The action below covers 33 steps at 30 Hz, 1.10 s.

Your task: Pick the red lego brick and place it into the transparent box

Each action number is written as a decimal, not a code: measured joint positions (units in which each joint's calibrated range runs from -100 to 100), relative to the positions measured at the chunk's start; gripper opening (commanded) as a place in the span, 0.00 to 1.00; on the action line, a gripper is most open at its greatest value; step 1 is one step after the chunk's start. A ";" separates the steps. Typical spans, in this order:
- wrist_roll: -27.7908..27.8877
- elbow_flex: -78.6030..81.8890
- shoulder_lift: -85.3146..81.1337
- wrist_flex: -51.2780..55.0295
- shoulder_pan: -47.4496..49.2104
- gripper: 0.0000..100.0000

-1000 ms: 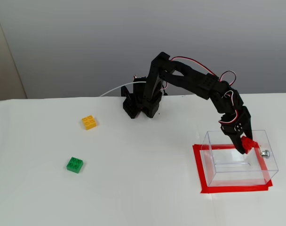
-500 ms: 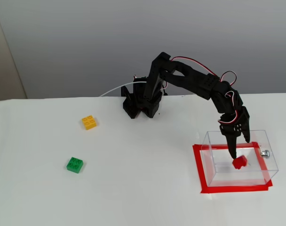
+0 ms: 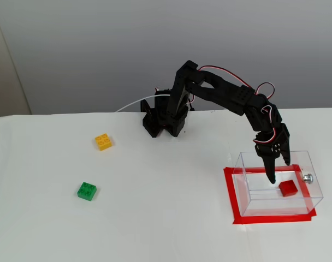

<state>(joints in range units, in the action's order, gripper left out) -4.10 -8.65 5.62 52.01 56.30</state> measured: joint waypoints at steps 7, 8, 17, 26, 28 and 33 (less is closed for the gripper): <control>0.00 0.00 -1.44 3.94 -2.35 0.01; 0.00 0.00 -2.37 4.80 -3.21 0.01; 0.05 0.00 -14.21 11.83 -14.85 0.01; 0.05 -0.09 -27.23 14.57 -30.24 0.01; 0.05 -0.09 -29.43 14.57 -33.76 0.01; 0.05 -0.09 -33.23 14.57 -43.48 0.01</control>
<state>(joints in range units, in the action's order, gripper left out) -4.05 -8.74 -27.61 66.58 12.82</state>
